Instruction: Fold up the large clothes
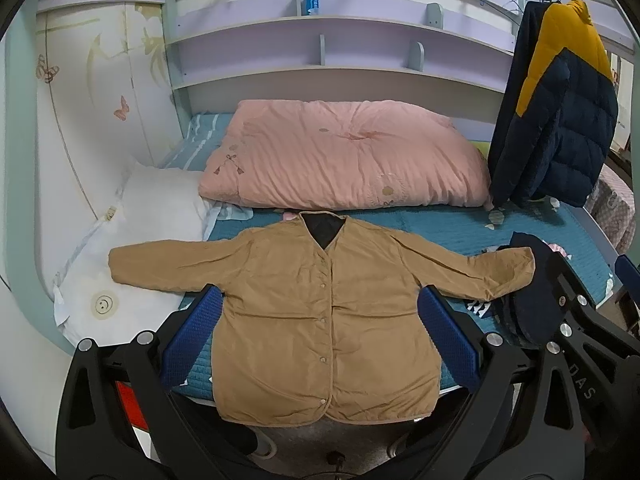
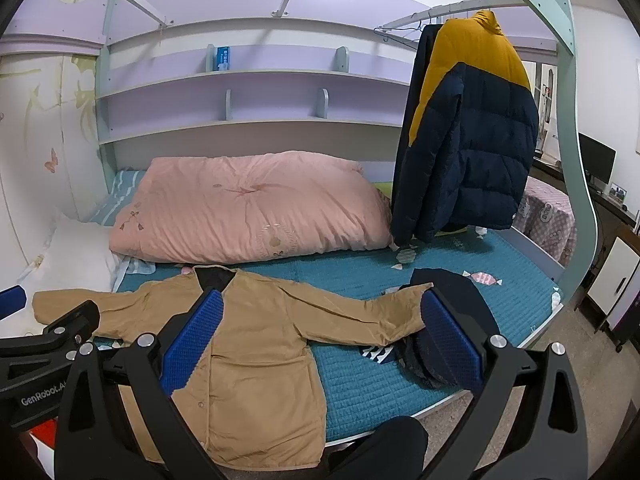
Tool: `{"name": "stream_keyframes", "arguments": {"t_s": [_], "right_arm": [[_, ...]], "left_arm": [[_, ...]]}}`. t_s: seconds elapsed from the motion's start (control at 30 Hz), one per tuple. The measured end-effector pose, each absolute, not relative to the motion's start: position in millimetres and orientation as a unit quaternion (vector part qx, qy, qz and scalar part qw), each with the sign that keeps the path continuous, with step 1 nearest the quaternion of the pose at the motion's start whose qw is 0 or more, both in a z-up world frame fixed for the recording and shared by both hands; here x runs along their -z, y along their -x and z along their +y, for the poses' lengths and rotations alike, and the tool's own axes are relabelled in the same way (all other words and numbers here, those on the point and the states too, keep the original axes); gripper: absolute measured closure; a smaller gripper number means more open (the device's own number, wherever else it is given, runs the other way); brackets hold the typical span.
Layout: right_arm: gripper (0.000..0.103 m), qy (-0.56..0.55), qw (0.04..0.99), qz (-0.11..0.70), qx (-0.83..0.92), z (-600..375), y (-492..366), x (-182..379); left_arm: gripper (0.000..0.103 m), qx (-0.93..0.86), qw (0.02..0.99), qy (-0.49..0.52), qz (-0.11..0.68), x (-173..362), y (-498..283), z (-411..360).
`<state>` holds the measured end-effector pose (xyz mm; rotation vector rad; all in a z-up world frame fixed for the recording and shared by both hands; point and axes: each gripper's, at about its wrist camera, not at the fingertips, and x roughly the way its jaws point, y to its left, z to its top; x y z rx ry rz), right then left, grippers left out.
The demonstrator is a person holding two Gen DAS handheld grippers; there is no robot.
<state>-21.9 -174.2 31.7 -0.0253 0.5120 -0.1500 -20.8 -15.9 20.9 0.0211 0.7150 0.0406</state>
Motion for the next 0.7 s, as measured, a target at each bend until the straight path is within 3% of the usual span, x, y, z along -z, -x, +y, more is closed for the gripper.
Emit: {"name": "stream_keyframes", "arguments": {"t_s": [0.7], "right_arm": [[0.007,0.013,0.961,0.270,0.064,-174.2,19.0,-27.8]], "left_arm": [[0.005,-0.013,0.932,-0.011,0.363,-13.4,18.2,-7.7]]}}
